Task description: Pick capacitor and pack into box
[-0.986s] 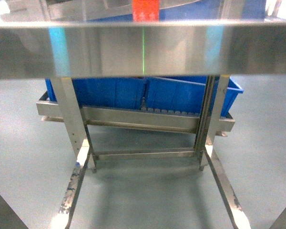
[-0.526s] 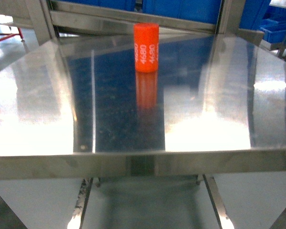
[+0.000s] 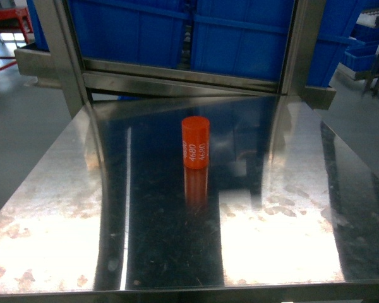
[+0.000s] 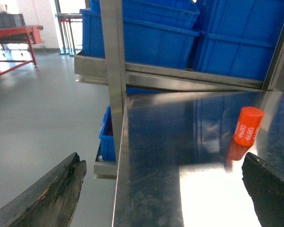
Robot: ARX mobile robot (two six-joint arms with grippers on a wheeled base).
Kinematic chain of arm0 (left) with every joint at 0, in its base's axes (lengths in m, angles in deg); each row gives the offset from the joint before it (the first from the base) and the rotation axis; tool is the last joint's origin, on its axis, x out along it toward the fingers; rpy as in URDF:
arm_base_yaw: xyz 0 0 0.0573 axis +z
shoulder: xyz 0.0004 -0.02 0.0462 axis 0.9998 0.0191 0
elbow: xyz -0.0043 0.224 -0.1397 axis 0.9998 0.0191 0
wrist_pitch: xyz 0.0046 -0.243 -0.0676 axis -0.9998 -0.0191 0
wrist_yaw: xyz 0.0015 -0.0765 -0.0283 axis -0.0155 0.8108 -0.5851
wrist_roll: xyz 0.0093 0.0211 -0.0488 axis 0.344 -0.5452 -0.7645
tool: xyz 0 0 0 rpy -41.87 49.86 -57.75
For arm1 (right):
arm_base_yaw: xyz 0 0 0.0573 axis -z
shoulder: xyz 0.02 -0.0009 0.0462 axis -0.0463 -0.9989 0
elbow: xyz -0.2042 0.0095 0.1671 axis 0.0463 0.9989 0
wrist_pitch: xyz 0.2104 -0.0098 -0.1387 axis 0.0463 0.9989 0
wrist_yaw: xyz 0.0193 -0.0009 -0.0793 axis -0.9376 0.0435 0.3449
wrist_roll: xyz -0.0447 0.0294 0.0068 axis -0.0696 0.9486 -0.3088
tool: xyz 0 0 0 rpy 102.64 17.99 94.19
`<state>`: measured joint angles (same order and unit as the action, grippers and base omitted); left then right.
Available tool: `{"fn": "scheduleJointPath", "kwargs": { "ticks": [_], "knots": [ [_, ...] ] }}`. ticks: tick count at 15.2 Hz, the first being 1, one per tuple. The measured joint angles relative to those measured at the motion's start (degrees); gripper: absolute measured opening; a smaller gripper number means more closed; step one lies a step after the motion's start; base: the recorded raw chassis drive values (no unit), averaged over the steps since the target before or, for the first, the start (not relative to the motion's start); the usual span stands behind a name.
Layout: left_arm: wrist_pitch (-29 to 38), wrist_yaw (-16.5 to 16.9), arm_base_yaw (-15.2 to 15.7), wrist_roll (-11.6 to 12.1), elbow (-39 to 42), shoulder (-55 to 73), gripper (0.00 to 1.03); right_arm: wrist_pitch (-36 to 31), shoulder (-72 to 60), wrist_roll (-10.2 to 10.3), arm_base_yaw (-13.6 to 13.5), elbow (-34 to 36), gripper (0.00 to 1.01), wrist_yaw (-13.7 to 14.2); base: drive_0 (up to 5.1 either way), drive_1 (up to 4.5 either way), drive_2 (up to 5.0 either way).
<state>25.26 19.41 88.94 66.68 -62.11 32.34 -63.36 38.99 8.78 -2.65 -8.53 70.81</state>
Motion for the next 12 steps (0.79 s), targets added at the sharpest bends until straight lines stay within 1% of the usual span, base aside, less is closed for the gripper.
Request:
{"fn": "scheduleJointPath", "kwargs": {
  "ticks": [2, 12],
  "knots": [
    [-0.85, 0.0, 0.0, 0.02, 0.13, 0.0, 0.98, 0.61, 0.0, -0.02, 0.0, 0.0, 0.98, -0.02, 0.0, 0.0, 0.0],
    [-0.59, 0.07, 0.0, 0.0, 0.13, 0.0, 0.98, 0.61, 0.0, -0.02, 0.0, 0.0, 0.98, 0.0, 0.0, 0.0, 0.0]
  ]
}}
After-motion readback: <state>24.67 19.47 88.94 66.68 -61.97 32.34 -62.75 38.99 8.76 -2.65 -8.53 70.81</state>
